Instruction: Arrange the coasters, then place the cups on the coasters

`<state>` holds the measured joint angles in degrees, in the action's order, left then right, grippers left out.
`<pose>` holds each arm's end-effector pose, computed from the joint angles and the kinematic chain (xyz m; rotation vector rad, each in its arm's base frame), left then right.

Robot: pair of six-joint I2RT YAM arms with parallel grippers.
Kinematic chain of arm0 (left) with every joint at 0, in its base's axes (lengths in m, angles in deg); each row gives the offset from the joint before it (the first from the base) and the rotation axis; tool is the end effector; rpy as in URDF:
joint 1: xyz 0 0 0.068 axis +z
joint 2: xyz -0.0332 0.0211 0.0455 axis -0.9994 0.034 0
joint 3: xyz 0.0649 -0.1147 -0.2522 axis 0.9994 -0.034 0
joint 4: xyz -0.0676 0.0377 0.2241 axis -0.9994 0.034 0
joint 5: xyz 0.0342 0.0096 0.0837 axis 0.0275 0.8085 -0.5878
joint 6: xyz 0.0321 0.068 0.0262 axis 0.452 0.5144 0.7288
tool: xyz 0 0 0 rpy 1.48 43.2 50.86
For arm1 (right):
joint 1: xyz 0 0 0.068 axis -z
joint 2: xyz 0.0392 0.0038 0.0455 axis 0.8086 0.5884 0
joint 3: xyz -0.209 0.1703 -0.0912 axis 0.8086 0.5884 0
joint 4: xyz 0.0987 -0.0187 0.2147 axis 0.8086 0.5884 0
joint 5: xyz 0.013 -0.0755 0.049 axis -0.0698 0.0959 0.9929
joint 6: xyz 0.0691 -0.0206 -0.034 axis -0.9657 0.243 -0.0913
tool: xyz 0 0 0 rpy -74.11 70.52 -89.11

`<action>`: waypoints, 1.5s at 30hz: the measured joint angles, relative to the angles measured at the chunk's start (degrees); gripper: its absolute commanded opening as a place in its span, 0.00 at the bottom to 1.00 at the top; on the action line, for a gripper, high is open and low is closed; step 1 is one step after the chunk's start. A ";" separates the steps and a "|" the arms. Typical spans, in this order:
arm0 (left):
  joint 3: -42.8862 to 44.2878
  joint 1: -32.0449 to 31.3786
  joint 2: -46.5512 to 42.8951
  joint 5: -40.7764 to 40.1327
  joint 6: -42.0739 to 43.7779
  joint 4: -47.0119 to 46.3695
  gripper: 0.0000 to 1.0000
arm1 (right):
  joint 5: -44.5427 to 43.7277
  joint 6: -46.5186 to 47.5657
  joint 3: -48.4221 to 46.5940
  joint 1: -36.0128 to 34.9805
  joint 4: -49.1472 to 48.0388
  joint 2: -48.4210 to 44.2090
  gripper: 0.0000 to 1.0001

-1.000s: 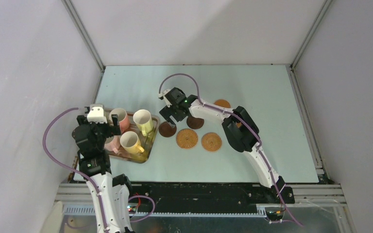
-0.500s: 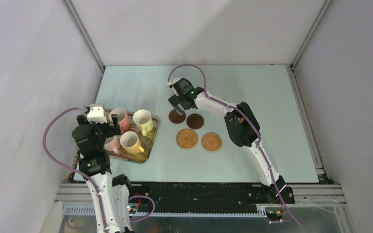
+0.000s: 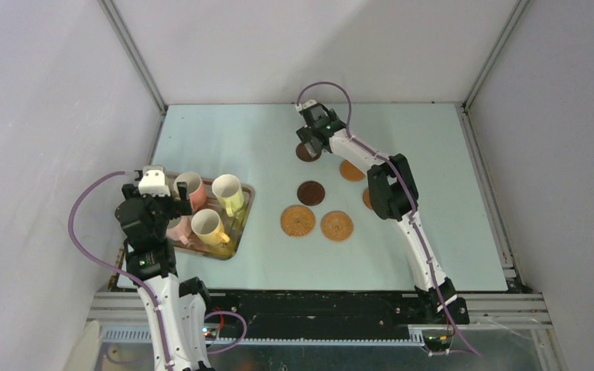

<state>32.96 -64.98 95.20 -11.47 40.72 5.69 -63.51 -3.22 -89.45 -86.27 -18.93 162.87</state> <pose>0.1263 0.0356 0.2876 -0.0073 1.8109 0.2028 0.4889 0.2764 0.1674 -0.6858 2.2319 -0.3189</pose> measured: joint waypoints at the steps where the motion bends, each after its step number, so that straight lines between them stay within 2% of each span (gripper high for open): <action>1: 0.00 0.00 0.02 -0.11 0.00 0.00 0.98 | 0.00 0.04 0.20 0.20 -0.20 -0.09 0.99; 6: 0.00 0.00 0.02 -0.59 -0.02 -0.13 0.98 | 6.38 -0.52 6.82 0.90 -0.17 -6.56 0.99; 11: 0.00 0.00 0.02 -0.63 0.00 -0.15 0.98 | 16.94 0.79 8.04 0.55 2.05 -16.20 0.99; 17: 0.00 0.00 0.02 -0.68 0.00 -0.15 0.98 | 20.92 11.04 21.33 -3.52 -1.90 -28.04 0.99; 22: 0.00 0.00 0.02 -0.76 0.00 -0.15 0.98 | 19.54 20.15 29.31 -7.32 -2.58 -25.70 0.99; 26: 0.00 0.00 0.02 -0.83 0.00 -0.15 0.99 | 17.35 24.11 31.93 -8.17 -2.60 -22.40 0.99; 39: 0.00 0.00 0.02 -0.81 0.00 -0.15 0.98 | 6.88 27.45 30.80 -7.34 -9.79 -18.18 1.00; 45: 0.00 0.00 0.00 -0.81 0.00 -0.15 0.98 | 3.19 28.50 28.59 -4.46 -12.00 -15.93 0.99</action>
<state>32.96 -64.98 95.20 -12.28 40.72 5.54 -60.32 25.29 -60.86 -90.73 -30.93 146.93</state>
